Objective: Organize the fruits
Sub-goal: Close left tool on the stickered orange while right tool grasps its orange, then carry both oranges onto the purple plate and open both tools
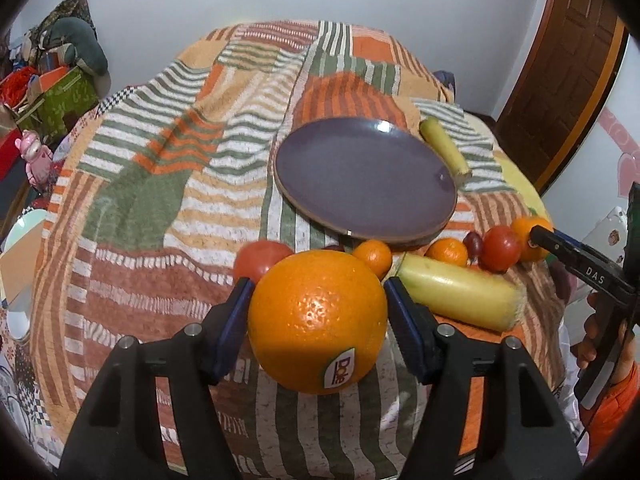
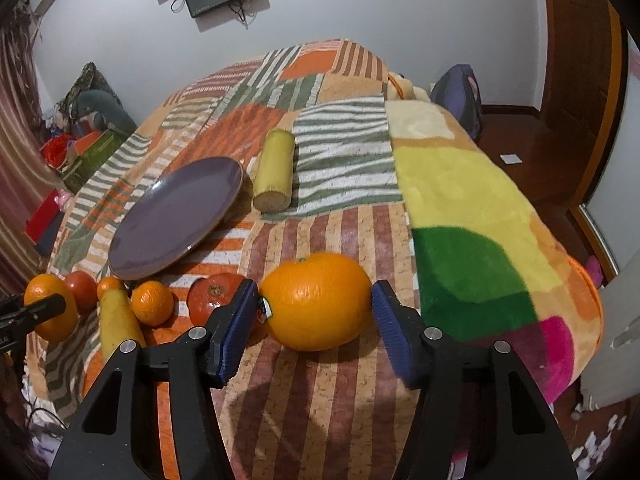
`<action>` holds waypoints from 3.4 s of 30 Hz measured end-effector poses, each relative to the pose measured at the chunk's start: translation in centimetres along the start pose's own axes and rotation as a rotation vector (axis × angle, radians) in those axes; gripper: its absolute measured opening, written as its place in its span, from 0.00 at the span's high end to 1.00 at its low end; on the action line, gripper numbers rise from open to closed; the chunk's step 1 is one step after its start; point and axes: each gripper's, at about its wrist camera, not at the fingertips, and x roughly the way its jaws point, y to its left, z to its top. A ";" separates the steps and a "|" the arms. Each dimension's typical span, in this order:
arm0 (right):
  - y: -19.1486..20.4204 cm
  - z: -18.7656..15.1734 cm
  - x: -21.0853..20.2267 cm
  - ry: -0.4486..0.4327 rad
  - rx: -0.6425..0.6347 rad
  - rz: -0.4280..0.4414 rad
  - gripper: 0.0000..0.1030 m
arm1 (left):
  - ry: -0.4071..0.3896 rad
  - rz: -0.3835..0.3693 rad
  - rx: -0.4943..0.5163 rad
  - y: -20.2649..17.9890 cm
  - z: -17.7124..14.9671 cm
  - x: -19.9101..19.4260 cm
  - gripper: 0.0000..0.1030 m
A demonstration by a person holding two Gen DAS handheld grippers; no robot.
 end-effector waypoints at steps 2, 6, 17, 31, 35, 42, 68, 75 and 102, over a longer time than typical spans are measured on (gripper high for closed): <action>0.1 0.3 -0.2 -0.005 -0.010 -0.005 0.48 | -0.019 -0.008 -0.003 0.1 0.5 -0.6 0.37; 0.5 0.4 0.2 0.021 -0.044 -0.009 0.48 | -0.058 -0.011 0.008 -0.1 1.4 -1.6 0.37; 0.6 -0.7 1.0 0.085 -0.069 0.011 0.37 | -0.110 -0.011 0.012 0.3 3.2 -2.8 0.37; 0.8 0.4 -0.1 0.049 -0.068 -0.024 0.39 | -0.163 0.004 0.040 0.6 5.9 -2.8 0.37; 1.9 2.2 -1.2 -0.011 -0.094 -0.016 0.39 | -0.182 0.003 0.049 0.6 7.0 -2.7 0.37; 4.3 5.5 -1.6 -0.097 -0.155 0.028 0.39 | -0.212 0.004 0.068 0.6 9.5 -2.3 0.36; 11.9 11.9 7.2 -0.063 -0.387 0.106 0.39 | -0.139 -0.026 0.077 1.3 16.4 5.7 0.36; 11.8 11.9 10.6 0.046 -0.419 0.120 0.39 | -0.038 -0.061 0.130 0.7 17.1 9.5 0.36; 11.0 11.2 12.9 0.173 -0.430 0.164 0.37 | 0.006 -0.054 0.195 -1.2 16.7 12.1 0.16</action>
